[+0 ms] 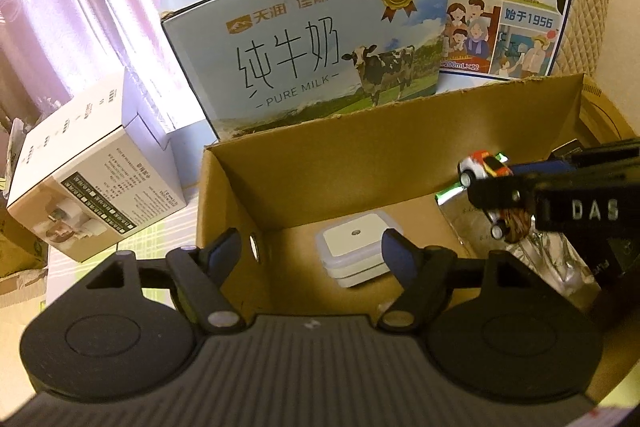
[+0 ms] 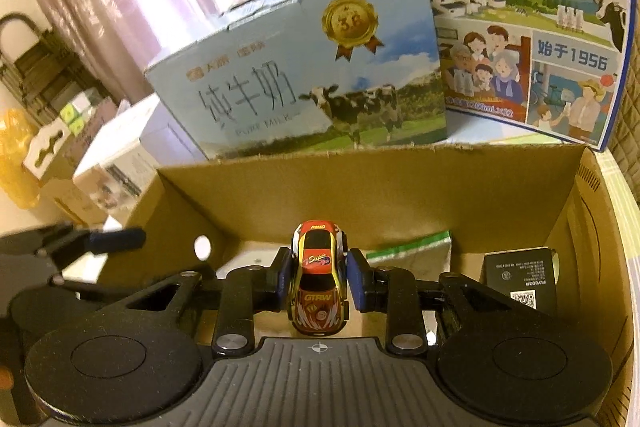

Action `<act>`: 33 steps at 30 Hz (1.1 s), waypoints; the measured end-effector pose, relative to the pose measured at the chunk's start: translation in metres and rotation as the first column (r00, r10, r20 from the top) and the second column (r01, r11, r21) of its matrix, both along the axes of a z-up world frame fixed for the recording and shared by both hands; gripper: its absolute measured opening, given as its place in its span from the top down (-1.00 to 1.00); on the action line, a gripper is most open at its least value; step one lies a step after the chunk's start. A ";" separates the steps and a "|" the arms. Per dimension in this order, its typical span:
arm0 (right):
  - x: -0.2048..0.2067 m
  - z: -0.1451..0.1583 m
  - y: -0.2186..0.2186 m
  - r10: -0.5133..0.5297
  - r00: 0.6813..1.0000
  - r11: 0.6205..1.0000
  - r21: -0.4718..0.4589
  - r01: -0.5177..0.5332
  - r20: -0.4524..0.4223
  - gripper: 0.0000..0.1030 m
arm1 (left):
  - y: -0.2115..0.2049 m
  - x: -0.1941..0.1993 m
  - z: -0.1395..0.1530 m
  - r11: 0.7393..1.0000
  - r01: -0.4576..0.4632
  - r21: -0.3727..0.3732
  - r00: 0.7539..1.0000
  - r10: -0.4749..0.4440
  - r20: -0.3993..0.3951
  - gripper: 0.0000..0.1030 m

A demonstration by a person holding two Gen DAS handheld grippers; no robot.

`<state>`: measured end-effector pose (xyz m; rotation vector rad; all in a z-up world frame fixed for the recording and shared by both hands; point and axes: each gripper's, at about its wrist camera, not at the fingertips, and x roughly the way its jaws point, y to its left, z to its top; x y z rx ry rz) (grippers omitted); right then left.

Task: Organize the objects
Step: 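Open the left tool to drop the night light while the right tool releases the car, then withdraw both tools from the box back over the table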

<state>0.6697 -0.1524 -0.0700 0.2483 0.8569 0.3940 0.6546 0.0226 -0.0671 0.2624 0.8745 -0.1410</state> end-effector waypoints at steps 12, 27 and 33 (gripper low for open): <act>-0.018 0.025 -0.013 -0.035 0.996 0.999 -0.012 0.036 0.080 -0.30 | 0.006 -0.017 0.017 0.999 0.003 -0.044 1.000 -0.002 0.017 -0.66; -0.083 0.058 -0.042 -0.082 0.982 0.994 -0.064 0.094 0.167 -0.39 | 0.012 -0.069 0.058 0.989 0.014 -0.145 0.998 -0.004 0.069 -0.91; -0.115 0.071 -0.048 -0.079 0.981 0.992 -0.082 0.095 0.177 -0.41 | 0.020 -0.097 0.074 0.983 -0.028 -0.181 0.996 0.042 0.075 -0.92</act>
